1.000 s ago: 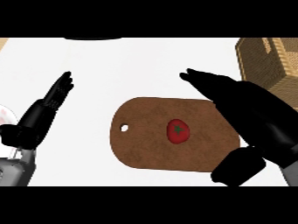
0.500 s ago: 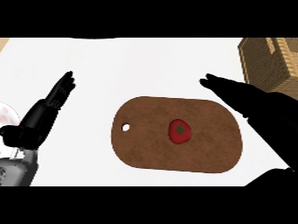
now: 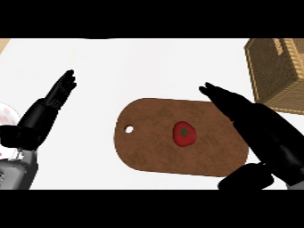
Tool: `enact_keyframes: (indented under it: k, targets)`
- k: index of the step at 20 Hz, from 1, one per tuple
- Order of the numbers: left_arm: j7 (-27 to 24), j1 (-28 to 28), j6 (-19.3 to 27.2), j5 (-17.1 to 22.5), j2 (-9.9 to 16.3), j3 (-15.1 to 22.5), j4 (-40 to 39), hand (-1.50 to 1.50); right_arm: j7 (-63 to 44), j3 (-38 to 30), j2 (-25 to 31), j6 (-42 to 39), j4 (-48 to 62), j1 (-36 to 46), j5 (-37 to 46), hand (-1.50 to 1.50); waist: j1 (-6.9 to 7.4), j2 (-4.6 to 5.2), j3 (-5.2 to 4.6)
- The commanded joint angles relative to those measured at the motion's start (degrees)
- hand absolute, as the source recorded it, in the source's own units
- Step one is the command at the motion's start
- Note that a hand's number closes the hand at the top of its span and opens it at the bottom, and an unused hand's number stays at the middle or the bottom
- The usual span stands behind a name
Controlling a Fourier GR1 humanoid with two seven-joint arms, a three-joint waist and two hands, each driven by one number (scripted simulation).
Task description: Pick the tomato from the cutting board and place it in the basket
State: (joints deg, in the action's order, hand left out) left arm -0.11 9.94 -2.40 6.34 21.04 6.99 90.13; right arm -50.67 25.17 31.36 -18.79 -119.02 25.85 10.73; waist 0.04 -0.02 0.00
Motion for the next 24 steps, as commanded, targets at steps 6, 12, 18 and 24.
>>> enact_keyframes:
  k: [6,12,18,24]
  targets:
    - [-2.3,-1.5,-1.5,-2.6,-3.5,-1.0,-1.2,0.00,12.5,2.8,-8.7,4.2,12.6,-5.0,16.9,-1.50,0.17,0.03,0.00]
    - [1.5,-0.2,-3.2,-2.6,-4.0,-3.4,0.8,0.00,17.9,3.5,-12.1,5.5,12.4,-9.8,23.0,-1.50,-0.03,-0.01,0.00]
    - [-0.1,3.8,-4.8,-4.0,-4.9,-6.3,-5.2,0.00,20.7,-1.0,-16.0,1.6,13.6,-7.7,22.2,-1.50,-0.14,0.04,-0.01]
    - [0.3,-1.4,-5.2,-6.5,-7.4,-5.3,-0.2,0.00,21.0,-1.0,-17.6,-2.0,11.6,-12.2,26.0,-1.50,-0.07,-0.01,0.00]
